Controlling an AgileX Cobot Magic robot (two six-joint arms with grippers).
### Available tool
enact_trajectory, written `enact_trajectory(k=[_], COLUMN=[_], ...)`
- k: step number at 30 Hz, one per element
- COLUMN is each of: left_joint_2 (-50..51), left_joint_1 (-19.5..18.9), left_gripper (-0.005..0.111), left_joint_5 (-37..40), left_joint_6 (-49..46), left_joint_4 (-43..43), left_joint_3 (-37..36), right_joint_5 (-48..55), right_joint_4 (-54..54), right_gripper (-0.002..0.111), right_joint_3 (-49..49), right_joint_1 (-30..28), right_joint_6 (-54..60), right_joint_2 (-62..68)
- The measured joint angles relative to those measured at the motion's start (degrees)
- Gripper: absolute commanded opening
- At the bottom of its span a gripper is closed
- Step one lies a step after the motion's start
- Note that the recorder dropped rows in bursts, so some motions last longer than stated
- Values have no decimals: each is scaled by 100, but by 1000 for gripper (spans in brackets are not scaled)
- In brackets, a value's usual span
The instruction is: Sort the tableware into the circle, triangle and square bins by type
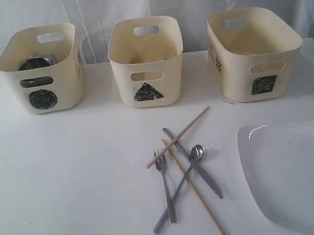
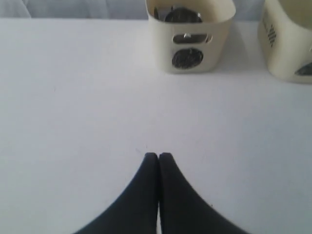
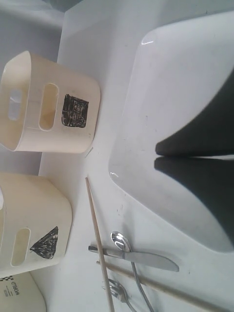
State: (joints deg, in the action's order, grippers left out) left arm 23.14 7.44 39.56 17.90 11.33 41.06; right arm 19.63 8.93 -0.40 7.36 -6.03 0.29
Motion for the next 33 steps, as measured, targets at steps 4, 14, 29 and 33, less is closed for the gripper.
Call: enact_trajectory(k=[4, 14, 29, 33], left_joint_2=[-4, -70, -1825, -2116], left_joint_1=[0, 0, 0, 0], left_gripper=[0, 0, 0, 0], left_joint_5=[390, 310, -3956, -4194], left_joint_6=[0, -744, -1022, -1022], left_joint_4=[0, -443, -1165, -1165], left_joint_3=[0, -410, -3809, -4072], right_joint_5=[0, 0, 0, 0], right_joint_4=[0, 0, 0, 0], right_gripper=[0, 0, 0, 0], right_joint_3=[0, 0, 0, 0], right_joint_1=[0, 0, 0, 0], right_joint_6=[0, -10, -21, -21], right_joint_2=[0, 0, 0, 0])
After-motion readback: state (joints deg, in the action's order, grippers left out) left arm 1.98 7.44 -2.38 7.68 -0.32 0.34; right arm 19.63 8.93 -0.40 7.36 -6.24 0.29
